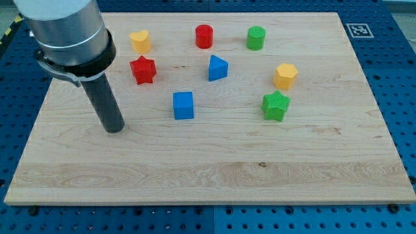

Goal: Push the blue triangle down a bit

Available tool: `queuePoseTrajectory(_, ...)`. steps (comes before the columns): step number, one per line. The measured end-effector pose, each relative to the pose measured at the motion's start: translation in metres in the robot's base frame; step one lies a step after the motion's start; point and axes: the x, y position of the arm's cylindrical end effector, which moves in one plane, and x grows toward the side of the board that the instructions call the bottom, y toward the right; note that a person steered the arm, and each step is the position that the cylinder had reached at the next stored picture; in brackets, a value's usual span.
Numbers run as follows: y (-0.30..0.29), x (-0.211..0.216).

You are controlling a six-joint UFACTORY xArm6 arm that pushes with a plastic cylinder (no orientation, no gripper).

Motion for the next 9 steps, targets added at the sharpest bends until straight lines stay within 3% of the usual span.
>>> queuePoseTrajectory(2, 0.005, -0.011)
queuePoseTrajectory(4, 0.026, -0.062)
queuePoseTrajectory(6, 0.09, -0.073)
queuePoseTrajectory(9, 0.12, -0.167)
